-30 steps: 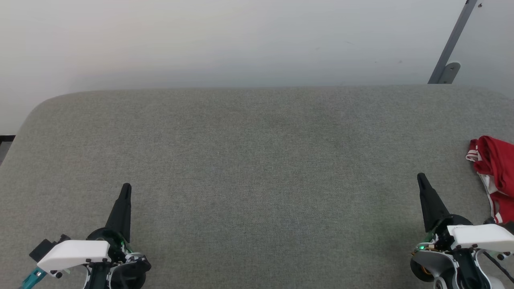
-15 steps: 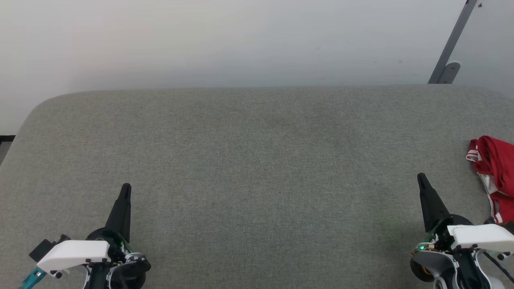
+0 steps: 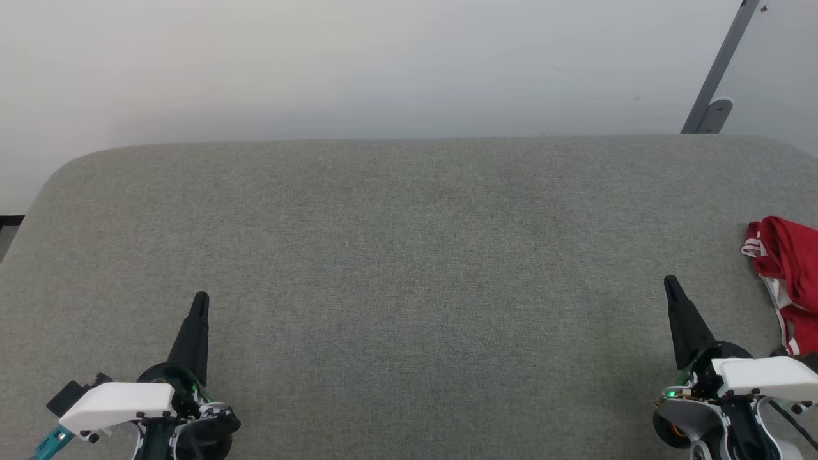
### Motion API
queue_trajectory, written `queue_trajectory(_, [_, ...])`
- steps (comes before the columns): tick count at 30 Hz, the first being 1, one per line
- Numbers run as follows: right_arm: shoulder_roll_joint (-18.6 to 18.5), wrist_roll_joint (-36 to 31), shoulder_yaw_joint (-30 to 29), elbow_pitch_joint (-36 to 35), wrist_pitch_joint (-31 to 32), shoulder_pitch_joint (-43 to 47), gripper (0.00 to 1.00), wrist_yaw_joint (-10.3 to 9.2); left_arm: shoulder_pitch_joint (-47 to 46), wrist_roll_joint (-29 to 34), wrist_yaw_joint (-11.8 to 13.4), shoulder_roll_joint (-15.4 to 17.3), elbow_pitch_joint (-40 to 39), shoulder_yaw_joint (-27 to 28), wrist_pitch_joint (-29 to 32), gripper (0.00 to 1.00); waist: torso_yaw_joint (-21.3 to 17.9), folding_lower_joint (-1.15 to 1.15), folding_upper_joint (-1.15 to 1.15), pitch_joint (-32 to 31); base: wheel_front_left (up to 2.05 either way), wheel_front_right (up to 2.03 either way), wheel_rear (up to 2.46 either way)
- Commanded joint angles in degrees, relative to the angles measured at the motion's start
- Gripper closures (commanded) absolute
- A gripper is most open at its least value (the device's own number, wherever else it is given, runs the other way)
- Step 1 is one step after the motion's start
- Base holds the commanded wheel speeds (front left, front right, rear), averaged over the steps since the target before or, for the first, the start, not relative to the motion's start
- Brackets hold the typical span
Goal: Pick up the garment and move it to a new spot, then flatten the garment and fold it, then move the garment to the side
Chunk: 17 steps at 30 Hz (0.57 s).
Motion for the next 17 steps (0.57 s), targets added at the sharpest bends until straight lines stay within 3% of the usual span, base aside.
queue_trajectory(1, [0.14,0.15,-0.03,0.18,0.14,-0.21,1.00,0.02,-0.86,0.29,0.10,-0.14,0.01,0.23,0.16,1.00,0.00,0.00,0.00,0.00,0.00,0.00,0.00])
queue_trajectory(17, [0.14,0.15,-0.02,0.18,0.15,-0.21,1.00,0.02,-0.87,0.36,0.10,-0.24,0.01,0.37,0.33,1.00,0.00,0.00,0.00,0.00,0.00,0.00,0.00])
